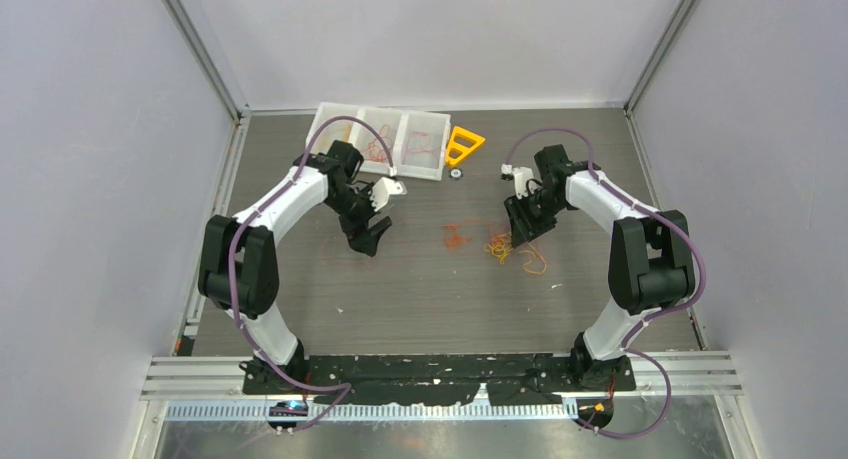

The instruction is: Untangle the cables

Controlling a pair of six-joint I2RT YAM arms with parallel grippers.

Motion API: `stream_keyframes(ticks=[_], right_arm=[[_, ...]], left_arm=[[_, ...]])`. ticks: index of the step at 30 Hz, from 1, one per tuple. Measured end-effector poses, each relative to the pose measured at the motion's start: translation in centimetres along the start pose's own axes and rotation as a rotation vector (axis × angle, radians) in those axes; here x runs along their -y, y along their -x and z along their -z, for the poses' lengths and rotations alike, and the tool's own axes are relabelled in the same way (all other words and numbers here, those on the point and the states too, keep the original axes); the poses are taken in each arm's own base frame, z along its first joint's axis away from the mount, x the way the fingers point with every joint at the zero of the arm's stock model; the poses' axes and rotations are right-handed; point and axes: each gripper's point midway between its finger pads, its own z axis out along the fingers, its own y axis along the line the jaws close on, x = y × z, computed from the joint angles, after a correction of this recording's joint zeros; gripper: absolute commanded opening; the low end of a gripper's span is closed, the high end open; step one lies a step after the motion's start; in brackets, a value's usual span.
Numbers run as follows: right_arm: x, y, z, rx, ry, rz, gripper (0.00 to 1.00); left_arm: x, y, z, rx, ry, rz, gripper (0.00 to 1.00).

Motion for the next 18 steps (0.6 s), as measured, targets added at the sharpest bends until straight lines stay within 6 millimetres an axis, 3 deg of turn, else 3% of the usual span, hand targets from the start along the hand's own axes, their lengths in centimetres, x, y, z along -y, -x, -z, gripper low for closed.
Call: stream_keyframes(ticks=[3, 4, 6, 13, 18], right_arm=[[-0.1, 0.0, 0.0, 0.0, 0.004, -0.001, 0.46], [-0.1, 0.0, 0.0, -0.001, 0.004, -0.001, 0.46], [-0.1, 0.0, 0.0, -0.002, 0.004, -0.002, 0.46], [-0.1, -0.1, 0.0, -0.004, 0.006, -0.003, 0.46], [-0.2, -0.1, 0.0, -0.003, 0.01, -0.006, 0.46]], left_arm=[[0.2, 0.1, -0.1, 0.006, -0.025, -0.083, 0.83], [0.2, 0.2, -0.2, 0.015, -0.028, -0.119, 0.9], [0.4, -0.2, -0.5, 0.026, -0.03, -0.192, 0.94], [2.1, -3.4, -1.9, 0.028, -0.004, -0.407, 0.94], [1.1, -3.6, -3.2, 0.034, 0.05, -0.511, 0.9]])
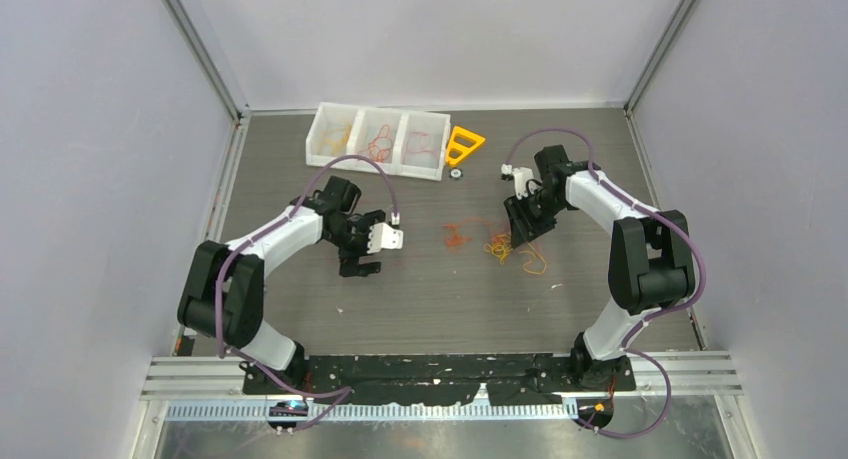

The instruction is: Untangle the cables

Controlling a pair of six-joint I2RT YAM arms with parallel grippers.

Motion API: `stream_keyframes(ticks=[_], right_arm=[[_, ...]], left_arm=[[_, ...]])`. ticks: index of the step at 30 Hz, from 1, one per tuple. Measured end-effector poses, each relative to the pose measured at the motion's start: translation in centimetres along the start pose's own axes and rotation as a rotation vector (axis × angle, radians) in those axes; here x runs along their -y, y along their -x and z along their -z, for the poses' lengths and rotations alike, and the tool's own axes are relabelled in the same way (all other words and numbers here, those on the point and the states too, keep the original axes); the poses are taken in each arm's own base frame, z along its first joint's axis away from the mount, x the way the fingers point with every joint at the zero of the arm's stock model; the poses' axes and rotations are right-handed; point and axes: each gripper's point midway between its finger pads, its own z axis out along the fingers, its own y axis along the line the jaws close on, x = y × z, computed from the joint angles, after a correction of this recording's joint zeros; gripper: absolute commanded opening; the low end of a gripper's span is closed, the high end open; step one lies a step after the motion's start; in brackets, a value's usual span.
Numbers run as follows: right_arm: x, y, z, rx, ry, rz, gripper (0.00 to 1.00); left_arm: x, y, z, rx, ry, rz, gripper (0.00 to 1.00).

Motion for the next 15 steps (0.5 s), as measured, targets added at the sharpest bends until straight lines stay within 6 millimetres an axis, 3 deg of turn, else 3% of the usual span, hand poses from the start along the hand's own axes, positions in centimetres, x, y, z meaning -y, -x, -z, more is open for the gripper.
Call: stream_keyframes(ticks=[5, 8, 10, 12, 14, 15], right_arm=[[-0.1, 0.0, 0.0, 0.001, 0.003, -0.004, 0.46], [-0.1, 0.0, 0.0, 0.001, 0.002, -0.005, 0.46], [-0.1, 0.0, 0.0, 0.0, 0.002, -0.005, 0.45], [-0.1, 0.0, 0.0, 0.0, 0.003, -0.005, 0.45], [-0.1, 0.0, 0.0, -0.001, 0.003, -0.005, 0.45], [-0.1, -0.1, 0.0, -0.002, 0.003, -0.006, 0.45]], left_arm=[[-1.3, 0.0, -1.0, -0.025, 0.031, -0.087, 0.69], [-1.7, -0.2, -1.9, -0.052, 0.006, -0.105, 0.5], [-2.0, -0.2, -2.4, -0.067, -0.023, -0.104, 0.3], [-2.6, 0.0, -2.4, -0.078, -0.037, -0.109, 0.21], [-3.2, 0.3, -2.4, -0.095, -0.046, -0.117, 0.04], [-3.5, 0.4, -2.3, -0.101, -0.048, -0.117, 0.0]])
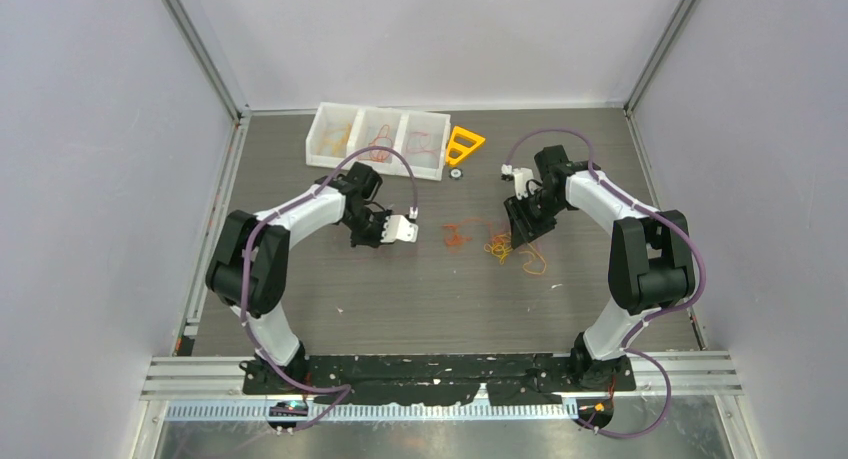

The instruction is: Untangle the cables

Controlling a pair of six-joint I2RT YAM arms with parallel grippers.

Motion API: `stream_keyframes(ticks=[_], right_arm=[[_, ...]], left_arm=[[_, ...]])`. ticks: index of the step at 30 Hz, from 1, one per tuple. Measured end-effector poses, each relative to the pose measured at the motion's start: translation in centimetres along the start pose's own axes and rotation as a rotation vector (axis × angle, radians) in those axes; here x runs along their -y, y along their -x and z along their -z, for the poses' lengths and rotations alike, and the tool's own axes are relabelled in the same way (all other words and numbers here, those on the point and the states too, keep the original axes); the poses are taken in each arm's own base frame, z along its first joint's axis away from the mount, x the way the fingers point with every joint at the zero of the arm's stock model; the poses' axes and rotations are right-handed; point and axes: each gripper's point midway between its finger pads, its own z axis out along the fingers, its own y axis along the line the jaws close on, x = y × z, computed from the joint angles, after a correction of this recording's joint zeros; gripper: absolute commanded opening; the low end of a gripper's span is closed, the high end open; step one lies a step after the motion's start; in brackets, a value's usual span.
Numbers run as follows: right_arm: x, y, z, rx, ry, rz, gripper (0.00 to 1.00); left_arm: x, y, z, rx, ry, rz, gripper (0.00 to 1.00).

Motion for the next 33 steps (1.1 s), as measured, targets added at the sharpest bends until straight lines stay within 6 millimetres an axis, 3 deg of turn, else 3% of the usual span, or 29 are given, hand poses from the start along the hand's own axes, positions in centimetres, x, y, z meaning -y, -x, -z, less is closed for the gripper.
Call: stream_keyframes(ticks=[6, 7, 9, 13, 14, 18, 26, 31, 33], right_arm=[[-0.1, -0.2, 0.0, -0.006, 0.002, -0.002, 0.45], [-0.1, -0.2, 0.0, -0.006, 0.002, -0.002, 0.45], [-0.1, -0.2, 0.0, -0.007, 0.002, -0.002, 0.45], [-0.2, -0.2, 0.1, -0.007, 0.007, -0.003, 0.45], [-0.2, -0.1, 0.1, -0.006, 0.009, -0.003, 0.45], [-0.3, -0.1, 0.1, -0.003, 0.014, -0.003, 0.45], [-0.4, 0.1, 0.1, 0.0, 0.017, -0.002, 0.45], [-0.4, 0.0, 0.2, -0.002, 0.018, -0.003, 0.45], [-0.4, 0.0, 0.2, -0.003, 0.018, -0.003, 0.45]], left_arm=[[-0.3, 0.4, 0.7, -0.018, 0.005, -0.022, 0.0], [-0.1, 0.5, 1.1, -0.018, 0.003, -0.021, 0.07], [0.0, 1.0, 2.2, -0.015, 0.01, -0.026, 0.44], [0.1, 1.9, 4.1, -0.002, 0.026, -0.047, 0.87], [0.3, 1.9, 4.3, -0.004, 0.025, -0.045, 0.91], [0.7, 1.3, 3.7, -0.038, 0.031, -0.028, 0.91], [0.2, 0.2, 0.4, -0.135, 0.058, 0.026, 0.83], [0.3, -0.2, -1.5, -0.168, -0.002, 0.079, 0.61], [0.1, -0.1, -1.6, -0.174, -0.001, 0.089, 0.47]])
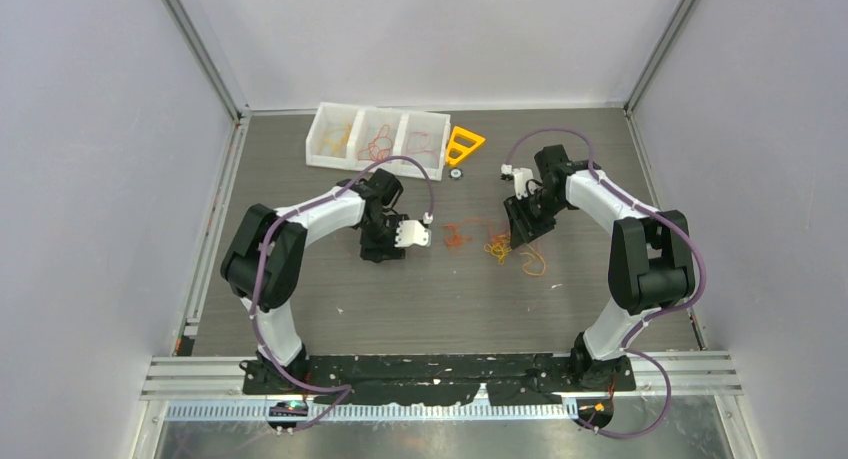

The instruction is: Untangle the cables

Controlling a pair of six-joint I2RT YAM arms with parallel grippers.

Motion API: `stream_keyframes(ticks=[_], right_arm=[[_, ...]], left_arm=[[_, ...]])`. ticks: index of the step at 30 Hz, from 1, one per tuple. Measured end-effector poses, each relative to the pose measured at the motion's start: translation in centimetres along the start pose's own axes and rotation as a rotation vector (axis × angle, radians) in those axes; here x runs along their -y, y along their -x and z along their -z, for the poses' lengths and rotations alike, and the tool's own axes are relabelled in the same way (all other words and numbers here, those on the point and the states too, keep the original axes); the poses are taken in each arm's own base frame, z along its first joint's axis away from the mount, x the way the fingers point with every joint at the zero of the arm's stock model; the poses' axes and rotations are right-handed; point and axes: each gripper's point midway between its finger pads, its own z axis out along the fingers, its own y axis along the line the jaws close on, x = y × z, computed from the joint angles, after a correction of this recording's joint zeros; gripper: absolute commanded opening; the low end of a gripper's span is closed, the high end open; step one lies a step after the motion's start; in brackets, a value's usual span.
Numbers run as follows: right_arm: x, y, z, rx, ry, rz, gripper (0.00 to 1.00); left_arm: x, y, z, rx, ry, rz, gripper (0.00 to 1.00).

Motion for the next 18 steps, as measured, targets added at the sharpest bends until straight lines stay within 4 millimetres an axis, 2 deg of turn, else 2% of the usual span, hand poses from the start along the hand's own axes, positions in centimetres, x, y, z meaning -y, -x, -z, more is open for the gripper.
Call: stream_keyframes(ticks=[4, 5, 9, 13, 15, 18], right_arm=[[0.0, -0.1, 0.0, -0.002, 0.0, -0.001, 0.45], [0.0, -0.1, 0.0, -0.002, 0.0, -0.003, 0.45], [0.1, -0.1, 0.0, -0.002, 0.0, -0.003, 0.45], [0.1, -0.1, 0.1, -0.002, -0.001, -0.005, 0.45], [0.1, -0.1, 0.1, -0.002, -0.001, -0.007, 0.45], [0.1, -0.1, 0.1, -0.002, 0.002, -0.009, 0.47]], left_arm=[[-0.1, -0.1, -0.1, -0.014, 0.007, 0.002, 0.07], [-0.1, -0.1, -0.1, -0.017, 0.011, 0.005, 0.0], [-0.2, -0.1, -0.1, -0.009, 0.043, -0.009, 0.0], [0.8, 0.4, 0.9, 0.03, 0.035, 0.0, 0.0], [1.3, 1.4, 2.4, 0.079, 0.03, 0.005, 0.0], [0.9, 4.1, 6.6, 0.182, 0.054, -0.009, 0.0]])
